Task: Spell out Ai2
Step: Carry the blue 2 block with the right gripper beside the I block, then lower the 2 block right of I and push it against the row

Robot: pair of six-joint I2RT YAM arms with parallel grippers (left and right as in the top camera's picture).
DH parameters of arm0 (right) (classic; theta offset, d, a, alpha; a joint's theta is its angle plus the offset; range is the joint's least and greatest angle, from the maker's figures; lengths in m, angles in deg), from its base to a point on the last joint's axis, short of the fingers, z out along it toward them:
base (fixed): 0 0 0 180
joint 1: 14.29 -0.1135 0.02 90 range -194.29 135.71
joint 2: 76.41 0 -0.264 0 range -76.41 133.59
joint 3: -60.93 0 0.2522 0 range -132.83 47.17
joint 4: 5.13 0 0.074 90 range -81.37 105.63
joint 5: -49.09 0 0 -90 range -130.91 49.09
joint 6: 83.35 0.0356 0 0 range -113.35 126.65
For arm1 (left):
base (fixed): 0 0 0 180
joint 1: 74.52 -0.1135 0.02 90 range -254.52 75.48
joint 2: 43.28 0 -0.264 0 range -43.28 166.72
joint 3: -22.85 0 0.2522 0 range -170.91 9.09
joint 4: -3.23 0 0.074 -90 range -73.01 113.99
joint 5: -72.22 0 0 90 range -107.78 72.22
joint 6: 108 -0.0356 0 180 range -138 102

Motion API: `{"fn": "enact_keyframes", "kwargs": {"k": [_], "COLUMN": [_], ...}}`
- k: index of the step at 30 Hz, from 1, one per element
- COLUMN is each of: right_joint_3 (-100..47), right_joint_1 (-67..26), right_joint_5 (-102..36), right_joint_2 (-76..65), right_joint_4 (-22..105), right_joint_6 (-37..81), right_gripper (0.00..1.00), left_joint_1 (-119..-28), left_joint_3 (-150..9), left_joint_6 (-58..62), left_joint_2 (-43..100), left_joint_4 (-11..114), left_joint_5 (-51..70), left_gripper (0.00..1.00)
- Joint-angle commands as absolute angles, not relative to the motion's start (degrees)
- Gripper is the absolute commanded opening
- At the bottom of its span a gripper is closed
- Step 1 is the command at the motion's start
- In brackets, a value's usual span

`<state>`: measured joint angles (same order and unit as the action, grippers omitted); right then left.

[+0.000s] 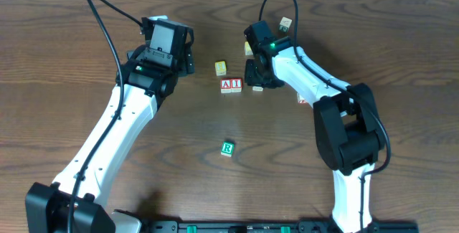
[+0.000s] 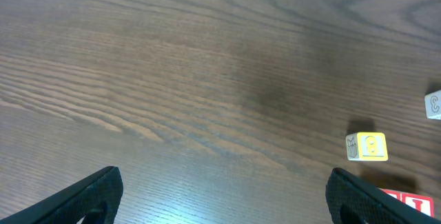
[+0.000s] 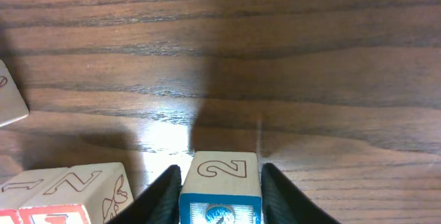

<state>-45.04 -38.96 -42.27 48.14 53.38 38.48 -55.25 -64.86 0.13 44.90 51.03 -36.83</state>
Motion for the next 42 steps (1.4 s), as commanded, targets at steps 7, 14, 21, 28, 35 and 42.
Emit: {"fn": "enact_keyframes", "kwargs": {"k": [7,14,21,28,35,42], "right_joint_3": [-46.66,-46.63,-45.39,-38.72,-32.93,-30.00], "right_joint_1": [-37.95,-37.80,-37.23,-35.68,-33.76,-33.76], "right_joint_5": [-45.25,-47.63,-48.44,-47.54,-46.32,-44.94], "right_joint_2": [42.52,36.69,36.19,35.44,33.48,33.54], "right_joint_4": [54.85,58.24,61.71,57.27,53.56,49.43], "right_joint_6": [34.96,34.11,28.87,28.80,28.23,27.58], "right_gripper": [0.60,0.63,0.75,0.77,0.79,0.81], "left_joint_1": [-55.38,-55.38,-55.38,-55.38,-55.38,-55.38], "left_joint_3": [-65.30,-65.30,-65.30,-65.30,-65.30,-65.30], "left_joint_6": [-0.02,-0.02,-0.02,-0.02,-0.02,-0.02], "left_joint_2": [44.66,44.66,44.66,44.66,44.66,44.66], "left_joint_4": [51.31,51.31,51.31,51.31,51.31,51.31], "left_joint_5": [-39.12,-39.12,-39.15,-39.12,-39.12,-39.12], "left_gripper": [0.95,0.96,0.95,0.96,0.95,0.95]}}
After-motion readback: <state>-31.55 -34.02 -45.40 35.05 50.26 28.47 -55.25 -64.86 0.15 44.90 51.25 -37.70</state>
